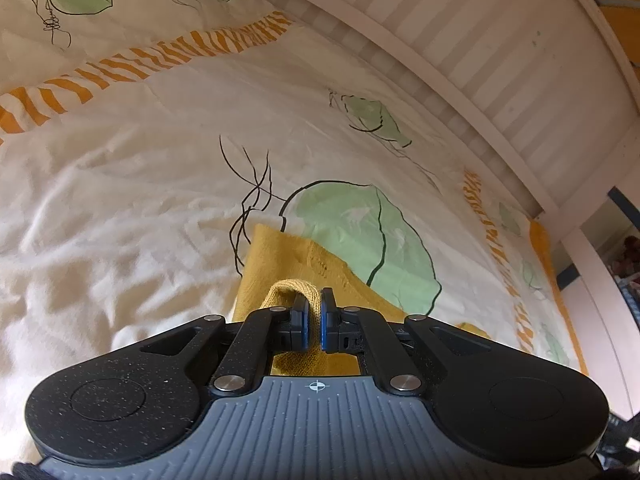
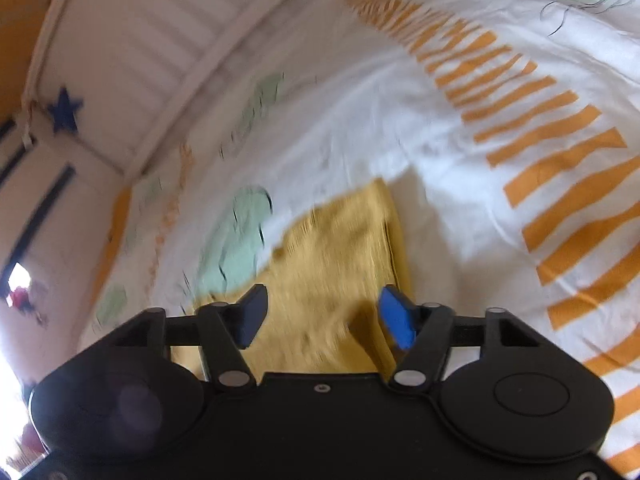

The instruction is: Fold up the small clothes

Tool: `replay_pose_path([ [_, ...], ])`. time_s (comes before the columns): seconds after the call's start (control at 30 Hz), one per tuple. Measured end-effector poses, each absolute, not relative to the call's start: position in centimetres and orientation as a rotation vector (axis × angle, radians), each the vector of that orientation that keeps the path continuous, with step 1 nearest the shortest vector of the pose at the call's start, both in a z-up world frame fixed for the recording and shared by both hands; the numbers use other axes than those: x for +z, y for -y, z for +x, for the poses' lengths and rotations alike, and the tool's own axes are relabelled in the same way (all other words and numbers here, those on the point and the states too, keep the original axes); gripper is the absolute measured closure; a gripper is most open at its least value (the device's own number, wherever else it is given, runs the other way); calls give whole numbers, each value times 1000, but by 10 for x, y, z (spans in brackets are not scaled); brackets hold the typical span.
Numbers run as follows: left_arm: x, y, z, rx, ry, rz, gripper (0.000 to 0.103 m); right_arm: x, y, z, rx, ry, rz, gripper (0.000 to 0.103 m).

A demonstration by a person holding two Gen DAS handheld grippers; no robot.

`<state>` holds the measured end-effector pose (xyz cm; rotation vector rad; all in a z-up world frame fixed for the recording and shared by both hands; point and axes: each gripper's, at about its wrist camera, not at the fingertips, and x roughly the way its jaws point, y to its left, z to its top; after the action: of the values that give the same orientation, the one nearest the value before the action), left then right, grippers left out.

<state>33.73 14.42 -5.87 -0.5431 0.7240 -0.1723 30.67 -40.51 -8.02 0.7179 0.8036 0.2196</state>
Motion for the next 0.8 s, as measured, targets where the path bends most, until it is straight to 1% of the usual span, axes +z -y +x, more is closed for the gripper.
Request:
replay_pose_path([
  [0.23,-61,-136,342,-179,-729,-522,99,-87,386,310,269,-859,627,35],
  [0.27,-61,-136,342,-178,-729,-521,99,-89,383,312,266,-865,615,37],
  [0.3,-61,-136,341,-179,-729,-520,99,-91,381,314,265,-869,606,44],
  [0.33,-61,-137,341,-178,-729,-520,99,-93,379,315,269,-875,598,62],
  [0.37,-61,-137,341,-176,-729,-521,99,-94,377,316,270,-879,596,77],
  [0.4,-60,-138,340,-176,-729,-524,99,-95,377,316,272,-881,602,88],
  [0.47,-58,-141,338,-179,-731,-538,99,-90,382,311,290,-864,670,89],
  [0.63,-51,-150,335,-198,-704,-603,99,-66,412,291,291,-694,917,89],
  [0.8,-55,-148,346,-194,-704,-617,99,-68,416,304,240,-646,960,89],
])
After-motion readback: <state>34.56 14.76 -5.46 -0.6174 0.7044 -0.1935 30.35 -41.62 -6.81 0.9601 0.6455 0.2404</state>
